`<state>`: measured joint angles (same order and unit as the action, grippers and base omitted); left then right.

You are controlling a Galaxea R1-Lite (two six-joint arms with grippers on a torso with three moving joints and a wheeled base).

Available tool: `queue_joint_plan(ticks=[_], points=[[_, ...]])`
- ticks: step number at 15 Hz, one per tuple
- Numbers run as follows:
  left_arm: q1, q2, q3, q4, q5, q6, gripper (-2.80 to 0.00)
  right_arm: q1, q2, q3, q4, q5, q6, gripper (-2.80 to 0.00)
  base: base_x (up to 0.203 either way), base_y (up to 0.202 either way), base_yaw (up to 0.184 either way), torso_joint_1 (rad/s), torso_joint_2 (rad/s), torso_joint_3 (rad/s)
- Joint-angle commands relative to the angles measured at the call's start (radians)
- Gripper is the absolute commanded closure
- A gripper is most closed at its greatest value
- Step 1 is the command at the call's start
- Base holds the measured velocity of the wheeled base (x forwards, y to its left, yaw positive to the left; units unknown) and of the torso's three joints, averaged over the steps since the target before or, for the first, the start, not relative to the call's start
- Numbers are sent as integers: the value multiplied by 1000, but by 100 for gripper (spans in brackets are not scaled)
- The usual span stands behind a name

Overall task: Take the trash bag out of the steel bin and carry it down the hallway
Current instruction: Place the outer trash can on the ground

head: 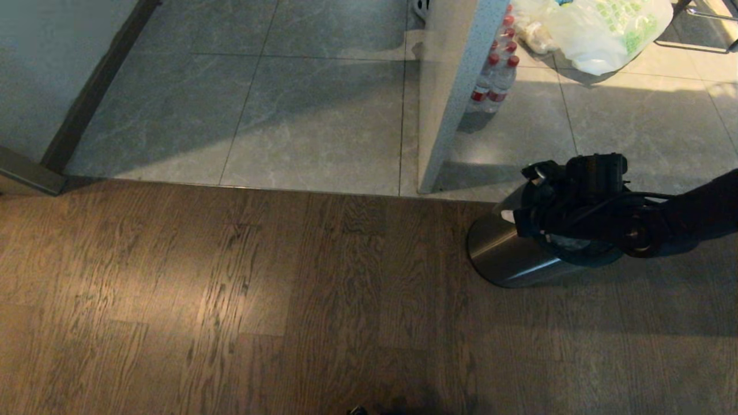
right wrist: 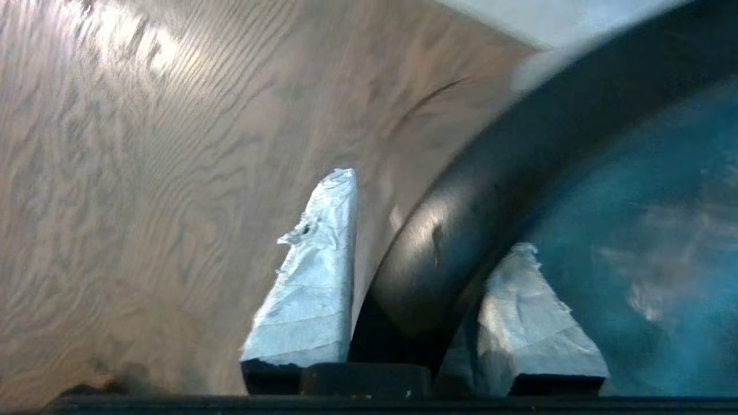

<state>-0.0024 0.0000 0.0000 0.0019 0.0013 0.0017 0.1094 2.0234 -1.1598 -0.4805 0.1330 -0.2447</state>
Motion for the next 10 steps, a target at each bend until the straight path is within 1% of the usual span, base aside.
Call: queue_joint_plan(ticks=[1,4,7,10], points=[[1,0,0,0,0,0,0,-8,-60,13,-7,3,-2,0,0,0,0,0,0,0],[1,0,0,0,0,0,0,-21,-111,63,-7,4,-2,0,0,0,0,0,0,0],[1,0,0,0,0,0,0,-23,-179,78,-3,6,0,0,0,0,0,0,0,0],[1,0,0,0,0,0,0,-23,-277,124,58,5,-5,0,0,0,0,0,0,0]])
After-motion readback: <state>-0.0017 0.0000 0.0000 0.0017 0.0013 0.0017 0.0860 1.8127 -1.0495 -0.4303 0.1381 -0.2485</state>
